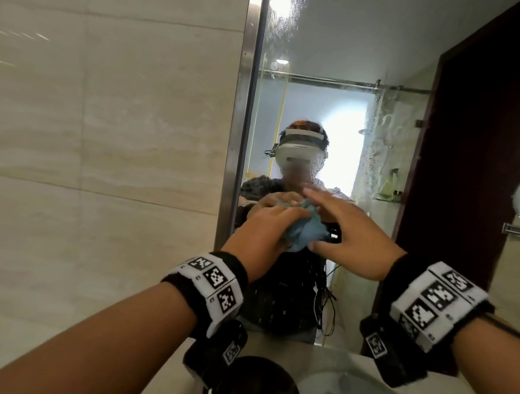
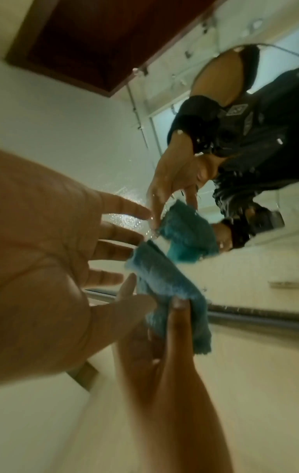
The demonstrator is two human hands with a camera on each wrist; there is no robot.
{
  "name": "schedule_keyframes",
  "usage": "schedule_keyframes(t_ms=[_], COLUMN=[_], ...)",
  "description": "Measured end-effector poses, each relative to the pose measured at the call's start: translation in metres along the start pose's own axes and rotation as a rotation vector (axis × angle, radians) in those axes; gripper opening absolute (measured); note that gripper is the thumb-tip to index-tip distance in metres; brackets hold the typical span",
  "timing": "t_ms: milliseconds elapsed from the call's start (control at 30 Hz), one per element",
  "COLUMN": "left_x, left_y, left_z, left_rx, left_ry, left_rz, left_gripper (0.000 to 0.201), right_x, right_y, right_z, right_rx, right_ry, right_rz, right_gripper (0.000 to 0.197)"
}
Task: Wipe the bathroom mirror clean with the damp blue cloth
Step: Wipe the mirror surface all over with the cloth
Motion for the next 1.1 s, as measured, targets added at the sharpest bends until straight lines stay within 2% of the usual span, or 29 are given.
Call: schedule_keyframes(t_ms=[100,200,300,367,500,633,700,767,900,1033,1100], left_x=[0.000,0.003,0.006,0.008,0.016,0.022,0.023,0.023,0.023,0.023,0.022], left_y=[0.007,0.007,0.005,0.005,0.005,0.000,-0.001,-0.001,-0.006,-0.008,-0.008], left_z=[-0.003,-0.001,0.002,0.003,-0.001,-0.005,-0.003,0.001,0.012,0.022,0.025], left_rx=[0.134,0.139,0.141,0.184,0.163,0.074,0.093,0.111,0.053,0.038,0.055], left_ry=[-0.070,-0.031,0.015,-0.006,-0.159,-0.337,-0.347,-0.302,-0.221,-0.142,-0.127], left_rz=[0.086,0.089,0.088,0.129,0.194,0.281,0.305,0.313,0.347,0.317,0.303], left_gripper=[0.039,0.026,0.029,0.033,0.045,0.036,0.029,0.021,0.012,0.007,0.009], right_x=[0.008,0.014,0.023,0.030,0.038,0.041,0.041,0.042,0.041,0.045,0.048], right_y=[-0.001,0.003,0.004,0.006,0.003,0.000,0.000,-0.001,-0.003,-0.007,-0.008], right_z=[-0.002,0.007,0.011,0.013,0.016,0.017,0.021,0.022,0.018,0.009,0.008], right_rx=[-0.171,-0.123,-0.040,-0.037,-0.040,-0.031,-0.060,-0.084,-0.116,-0.147,-0.155], right_ry=[0.055,0.117,0.138,0.184,0.283,0.306,0.330,0.338,0.256,-0.057,-0.164], right_rz=[-0.065,-0.182,-0.223,-0.233,-0.208,-0.209,-0.214,-0.209,-0.213,-0.209,-0.180], right_gripper=[0.051,0.040,0.019,0.017,0.021,0.015,0.014,0.016,0.034,0.047,0.045])
Point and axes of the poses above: each hand's wrist, its own x-axis away from the middle knuckle, its own z-axis out of the back of the hand, y = z × x, the point moved 4 cm from there along -x, towards the middle knuckle, and after that the axes turned 6 degrees about z, right-handed, at the moved point
